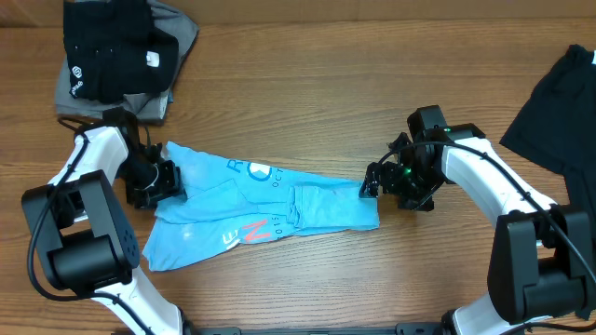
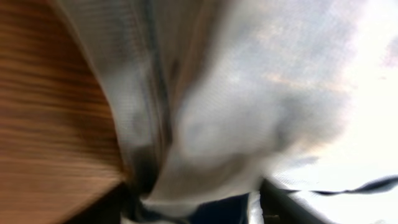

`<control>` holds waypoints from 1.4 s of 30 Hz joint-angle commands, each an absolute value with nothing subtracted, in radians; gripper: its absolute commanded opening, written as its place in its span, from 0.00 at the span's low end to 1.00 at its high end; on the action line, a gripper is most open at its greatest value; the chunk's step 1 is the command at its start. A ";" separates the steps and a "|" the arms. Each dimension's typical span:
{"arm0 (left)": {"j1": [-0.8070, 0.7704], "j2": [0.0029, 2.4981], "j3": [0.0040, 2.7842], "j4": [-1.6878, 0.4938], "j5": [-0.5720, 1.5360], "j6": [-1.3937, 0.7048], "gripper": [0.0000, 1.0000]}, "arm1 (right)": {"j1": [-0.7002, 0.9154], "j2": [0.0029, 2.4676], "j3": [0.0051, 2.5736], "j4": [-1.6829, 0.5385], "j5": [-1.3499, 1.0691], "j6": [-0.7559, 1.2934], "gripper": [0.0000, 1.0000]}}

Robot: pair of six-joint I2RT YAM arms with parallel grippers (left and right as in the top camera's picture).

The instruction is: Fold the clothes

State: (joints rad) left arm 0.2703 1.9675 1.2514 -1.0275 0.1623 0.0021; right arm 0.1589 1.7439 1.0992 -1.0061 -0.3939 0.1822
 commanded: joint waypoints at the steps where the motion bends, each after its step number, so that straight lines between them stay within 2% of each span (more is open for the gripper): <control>1: 0.243 1.990 1.218 -1.024 0.245 0.023 0.25 | 0.163 1.742 1.094 -1.003 -0.429 0.171 1.00; 2: 0.242 1.990 1.218 -1.024 0.245 0.023 0.08 | 0.163 1.742 1.094 -1.004 -0.429 0.171 1.00; 3: 0.242 1.990 1.218 -1.024 0.245 0.022 0.04 | 0.163 1.742 1.094 -1.005 -0.429 0.171 1.00; 12: 0.241 1.987 1.267 -1.105 0.250 -0.025 0.04 | 0.163 1.742 1.094 -1.002 -0.540 0.170 1.00; 19: 0.195 1.937 1.377 -1.197 0.384 -0.033 0.04 | 0.163 1.747 1.094 -0.984 -0.541 0.171 1.00; 28: -0.049 1.844 1.439 -1.199 0.393 -0.124 0.04 | 0.163 1.814 1.094 -0.975 -0.541 0.175 1.00; 42: -0.398 1.843 1.563 -1.165 0.415 -0.274 0.04 | 0.163 1.826 1.094 -0.970 -0.541 0.183 1.00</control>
State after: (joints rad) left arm -0.3519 1.8656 1.5051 -1.1767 0.3691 -0.2298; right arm 0.1589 1.8172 1.0988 -0.9771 -0.5278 0.1829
